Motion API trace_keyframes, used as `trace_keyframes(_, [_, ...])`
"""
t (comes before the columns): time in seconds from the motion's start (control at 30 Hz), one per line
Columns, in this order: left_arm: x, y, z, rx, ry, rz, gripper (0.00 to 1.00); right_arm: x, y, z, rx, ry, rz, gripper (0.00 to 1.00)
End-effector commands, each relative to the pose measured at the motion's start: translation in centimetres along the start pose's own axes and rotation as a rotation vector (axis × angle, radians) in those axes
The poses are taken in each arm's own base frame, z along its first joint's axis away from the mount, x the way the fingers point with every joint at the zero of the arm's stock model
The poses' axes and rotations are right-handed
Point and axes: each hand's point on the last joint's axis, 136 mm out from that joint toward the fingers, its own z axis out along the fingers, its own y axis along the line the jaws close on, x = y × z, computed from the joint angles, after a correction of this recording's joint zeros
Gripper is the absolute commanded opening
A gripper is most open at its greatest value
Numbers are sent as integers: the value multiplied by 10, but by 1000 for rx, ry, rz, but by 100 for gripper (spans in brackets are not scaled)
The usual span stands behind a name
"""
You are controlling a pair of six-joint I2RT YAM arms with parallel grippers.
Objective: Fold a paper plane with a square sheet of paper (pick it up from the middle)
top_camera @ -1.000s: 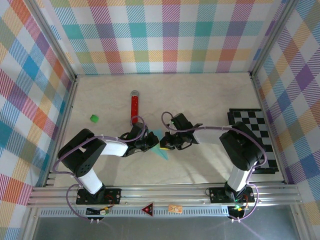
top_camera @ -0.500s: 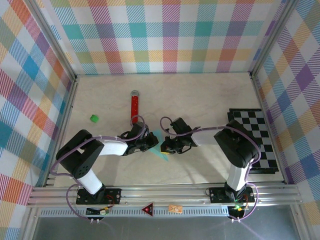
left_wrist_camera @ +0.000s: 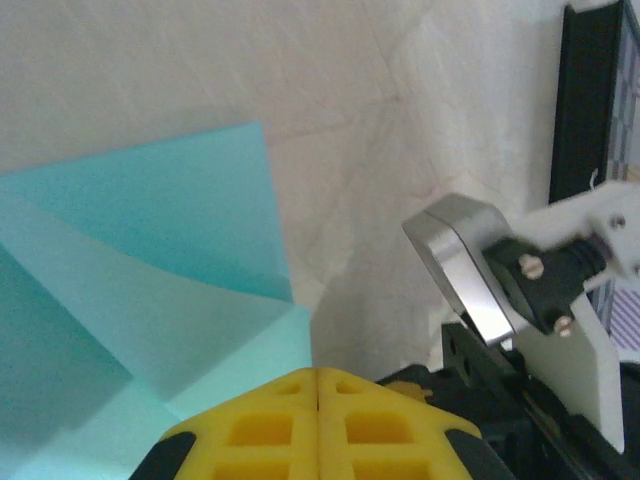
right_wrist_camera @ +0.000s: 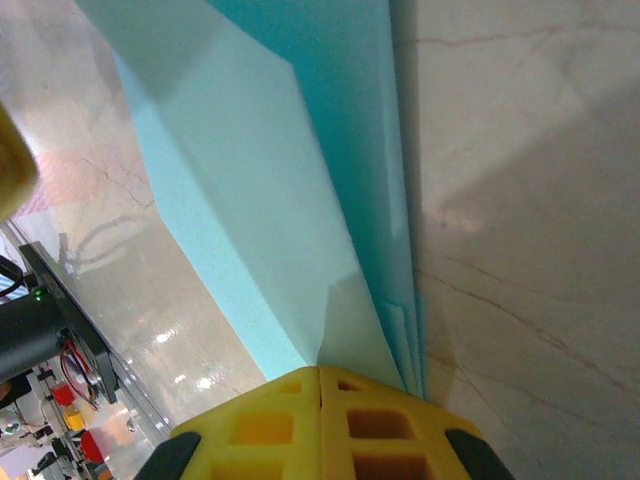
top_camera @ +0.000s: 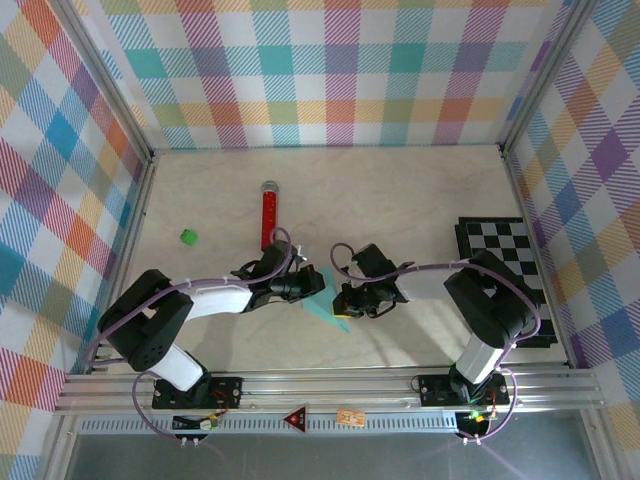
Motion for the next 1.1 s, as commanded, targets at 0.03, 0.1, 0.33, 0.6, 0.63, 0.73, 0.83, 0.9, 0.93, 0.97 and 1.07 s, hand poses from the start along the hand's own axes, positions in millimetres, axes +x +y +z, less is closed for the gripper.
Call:
trace_keyframes(0.03, [16, 6, 14, -18, 68, 19, 6, 32, -46, 2, 148, 85, 96, 0])
trace_keyframes(0.1, [14, 19, 17, -74, 56, 16, 6, 34, -47, 2, 153, 91, 99, 0])
trace_keyframes(0.33, [-13, 59, 15, -146, -9, -48, 6, 43, -59, 1, 187, 101, 105, 0])
trace_keyframes(0.6, [-46, 84, 2, -204, -57, -66, 6, 46, -63, 2, 198, 111, 109, 0])
trace_keyframes(0.63, [-50, 88, 0, -212, -66, -75, 6, 45, -63, 2, 198, 109, 108, 0])
trace_keyframes(0.73, [-61, 90, -6, -214, -92, -85, 6, 47, -63, 2, 197, 113, 108, 0])
trace_keyframes(0.83, [-70, 84, -10, -215, -100, -77, 6, 47, -63, 2, 196, 116, 106, 0])
trace_keyframes(0.9, [-73, 74, -13, -186, -104, -70, 5, 47, -63, 1, 199, 118, 103, 0])
trace_keyframes(0.93, [-74, 67, -15, -168, -105, -67, 5, 47, -63, 1, 201, 117, 101, 0])
trace_keyframes(0.97, [-75, 61, -18, -153, -110, -61, 5, 46, -62, 1, 202, 117, 100, 0])
trace_keyframes(1.07, [-77, 46, -32, -128, -142, -51, 7, 43, -61, 1, 200, 114, 96, 0])
